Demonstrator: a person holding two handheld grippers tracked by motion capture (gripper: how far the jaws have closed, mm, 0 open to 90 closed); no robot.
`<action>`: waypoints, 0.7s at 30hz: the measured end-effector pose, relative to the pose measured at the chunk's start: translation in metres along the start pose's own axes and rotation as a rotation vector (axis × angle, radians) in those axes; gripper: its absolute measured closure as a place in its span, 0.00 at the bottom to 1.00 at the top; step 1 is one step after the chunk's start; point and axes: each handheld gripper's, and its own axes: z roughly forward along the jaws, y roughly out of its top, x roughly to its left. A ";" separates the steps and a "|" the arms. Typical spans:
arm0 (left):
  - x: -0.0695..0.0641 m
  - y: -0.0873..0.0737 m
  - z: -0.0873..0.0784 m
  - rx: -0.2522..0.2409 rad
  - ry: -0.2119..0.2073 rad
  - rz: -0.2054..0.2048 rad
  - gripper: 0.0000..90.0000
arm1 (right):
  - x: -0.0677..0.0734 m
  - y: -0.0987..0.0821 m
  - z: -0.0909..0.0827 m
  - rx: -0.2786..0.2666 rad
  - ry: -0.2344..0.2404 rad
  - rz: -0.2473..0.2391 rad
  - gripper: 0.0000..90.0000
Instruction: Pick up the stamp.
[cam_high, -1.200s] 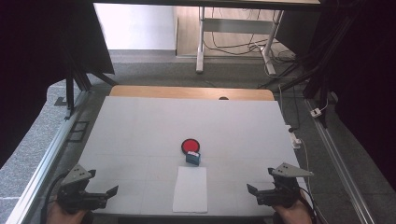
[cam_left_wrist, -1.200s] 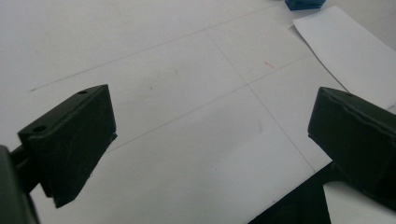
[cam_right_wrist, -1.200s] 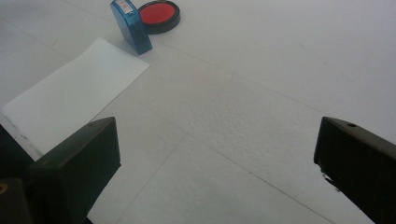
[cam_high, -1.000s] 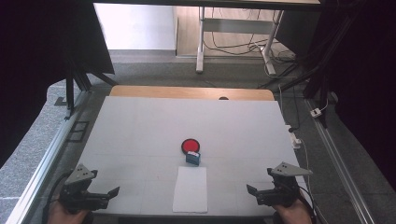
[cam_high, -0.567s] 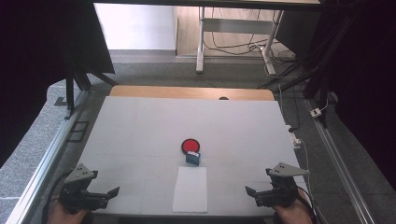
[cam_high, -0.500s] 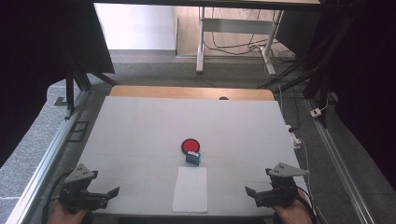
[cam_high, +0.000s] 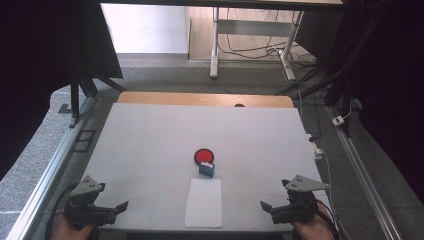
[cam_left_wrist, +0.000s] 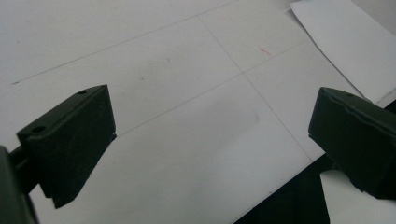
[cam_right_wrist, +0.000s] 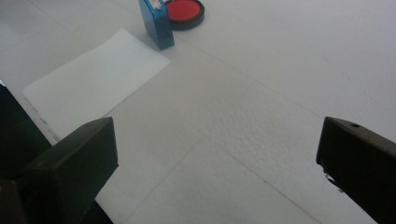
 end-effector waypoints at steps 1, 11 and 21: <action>0.000 0.000 0.000 0.000 0.000 0.000 0.01 | 0.001 0.001 0.000 -0.009 0.002 -0.006 0.00; 0.000 0.000 0.000 -0.007 0.000 -0.009 0.00 | 0.006 0.006 0.006 0.004 0.061 -0.007 0.00; 0.001 -0.001 -0.001 -0.009 0.001 -0.013 0.00 | 0.015 0.019 0.015 -0.026 0.082 -0.059 0.00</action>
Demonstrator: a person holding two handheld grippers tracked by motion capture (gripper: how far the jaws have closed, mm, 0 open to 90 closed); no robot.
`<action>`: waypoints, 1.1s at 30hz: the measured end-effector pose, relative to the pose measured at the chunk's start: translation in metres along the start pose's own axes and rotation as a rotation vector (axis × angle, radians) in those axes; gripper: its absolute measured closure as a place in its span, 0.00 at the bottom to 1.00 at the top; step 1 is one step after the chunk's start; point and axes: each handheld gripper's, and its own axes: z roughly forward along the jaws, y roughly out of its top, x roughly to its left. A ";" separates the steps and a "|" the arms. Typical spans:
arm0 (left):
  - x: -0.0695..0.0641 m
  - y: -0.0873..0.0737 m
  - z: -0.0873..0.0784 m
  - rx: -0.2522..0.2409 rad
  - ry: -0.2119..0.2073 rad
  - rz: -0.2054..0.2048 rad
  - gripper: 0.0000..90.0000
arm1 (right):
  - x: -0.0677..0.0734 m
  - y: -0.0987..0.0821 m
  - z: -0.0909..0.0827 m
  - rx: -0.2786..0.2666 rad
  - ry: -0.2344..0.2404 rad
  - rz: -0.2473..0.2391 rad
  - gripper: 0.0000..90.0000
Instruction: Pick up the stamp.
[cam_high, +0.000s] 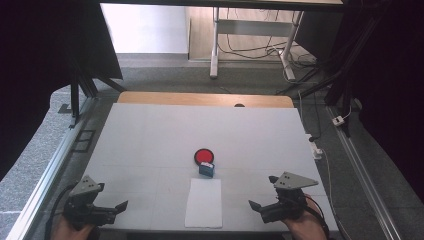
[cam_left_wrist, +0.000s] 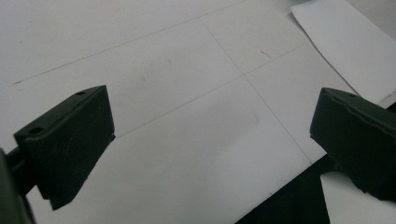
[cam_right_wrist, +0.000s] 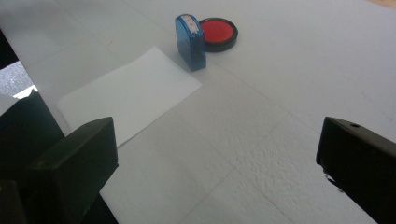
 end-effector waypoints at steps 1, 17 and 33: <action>0.000 0.000 0.000 0.000 -0.001 0.000 0.00 | 0.000 0.000 0.001 -0.004 0.008 0.004 0.00; 0.000 0.000 0.000 0.001 0.000 -0.003 0.00 | 0.002 0.017 0.019 -0.004 0.065 0.035 0.00; 0.002 0.000 0.000 0.002 -0.012 -0.012 0.00 | 0.003 0.033 0.048 0.030 0.054 -0.019 0.00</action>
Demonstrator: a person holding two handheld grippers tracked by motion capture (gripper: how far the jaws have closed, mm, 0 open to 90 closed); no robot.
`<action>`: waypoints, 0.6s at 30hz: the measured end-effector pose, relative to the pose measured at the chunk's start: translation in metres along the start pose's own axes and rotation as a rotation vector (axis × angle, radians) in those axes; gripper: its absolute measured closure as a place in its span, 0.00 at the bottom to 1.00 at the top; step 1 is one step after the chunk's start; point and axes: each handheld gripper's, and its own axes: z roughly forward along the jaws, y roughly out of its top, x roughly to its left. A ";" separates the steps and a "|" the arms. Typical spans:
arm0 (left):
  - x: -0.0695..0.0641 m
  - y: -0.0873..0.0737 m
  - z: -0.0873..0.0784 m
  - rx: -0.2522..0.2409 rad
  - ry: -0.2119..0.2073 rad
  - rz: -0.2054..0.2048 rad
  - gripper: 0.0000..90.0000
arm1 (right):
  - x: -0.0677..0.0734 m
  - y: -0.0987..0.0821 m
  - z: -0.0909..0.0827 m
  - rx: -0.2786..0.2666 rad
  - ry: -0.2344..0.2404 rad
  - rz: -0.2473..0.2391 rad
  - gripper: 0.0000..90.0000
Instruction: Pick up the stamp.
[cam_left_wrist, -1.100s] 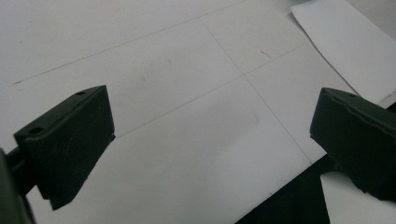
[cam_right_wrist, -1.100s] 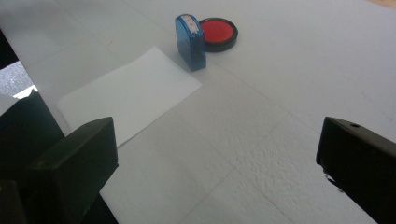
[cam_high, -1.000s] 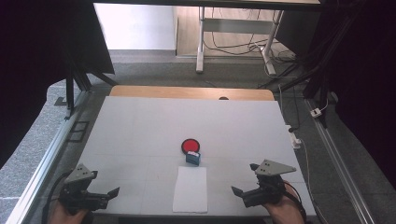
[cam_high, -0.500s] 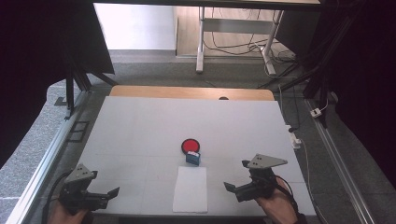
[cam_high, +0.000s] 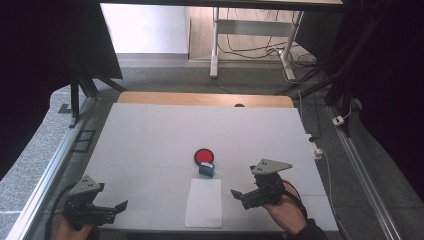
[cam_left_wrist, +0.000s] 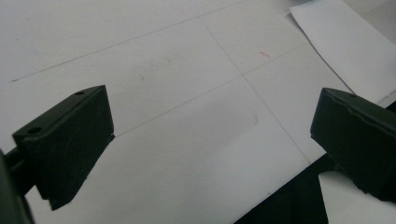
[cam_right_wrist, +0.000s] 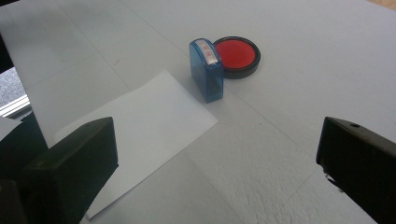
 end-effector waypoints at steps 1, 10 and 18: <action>0.000 0.000 0.000 0.000 -0.001 -0.002 0.00 | -0.001 0.001 0.002 0.002 0.002 0.004 0.00; 0.000 0.000 0.000 0.000 -0.003 -0.002 0.00 | -0.002 0.008 0.017 0.015 0.010 0.004 0.00; 0.000 0.000 0.000 0.000 -0.004 -0.004 0.00 | -0.001 0.016 0.030 0.035 0.017 -0.030 0.00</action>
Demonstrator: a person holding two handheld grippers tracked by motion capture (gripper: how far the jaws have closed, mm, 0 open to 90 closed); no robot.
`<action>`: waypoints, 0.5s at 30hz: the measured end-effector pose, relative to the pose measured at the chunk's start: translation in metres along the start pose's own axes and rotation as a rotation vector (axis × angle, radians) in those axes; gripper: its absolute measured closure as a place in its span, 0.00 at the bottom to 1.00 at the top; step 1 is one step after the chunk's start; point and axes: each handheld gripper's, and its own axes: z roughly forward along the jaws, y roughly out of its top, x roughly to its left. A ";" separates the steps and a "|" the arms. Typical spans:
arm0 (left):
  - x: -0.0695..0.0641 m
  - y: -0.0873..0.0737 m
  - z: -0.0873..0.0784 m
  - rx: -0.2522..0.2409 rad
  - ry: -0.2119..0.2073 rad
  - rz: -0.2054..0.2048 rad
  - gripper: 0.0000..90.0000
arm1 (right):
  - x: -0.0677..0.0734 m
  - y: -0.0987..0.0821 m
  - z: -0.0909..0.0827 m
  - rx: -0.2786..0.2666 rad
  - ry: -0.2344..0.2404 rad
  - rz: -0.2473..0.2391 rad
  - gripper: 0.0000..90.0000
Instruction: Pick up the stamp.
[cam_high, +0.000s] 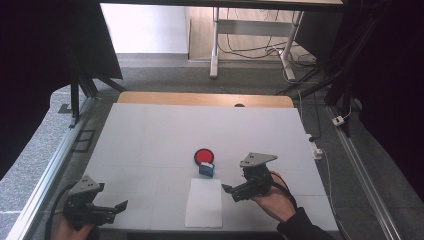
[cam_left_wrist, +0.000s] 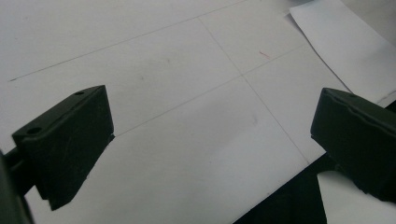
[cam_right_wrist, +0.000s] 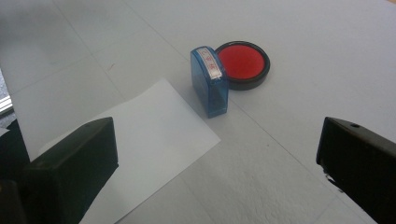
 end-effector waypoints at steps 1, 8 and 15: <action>0.000 0.000 0.000 0.000 0.000 0.000 0.00 | 0.000 0.001 0.002 -0.001 0.003 -0.002 0.00; 0.000 0.000 0.000 0.000 0.002 -0.001 0.00 | -0.002 0.007 0.013 0.021 0.014 -0.009 0.00; 0.000 0.000 0.000 0.000 0.000 -0.001 0.00 | -0.004 0.013 0.023 0.020 0.033 -0.014 0.00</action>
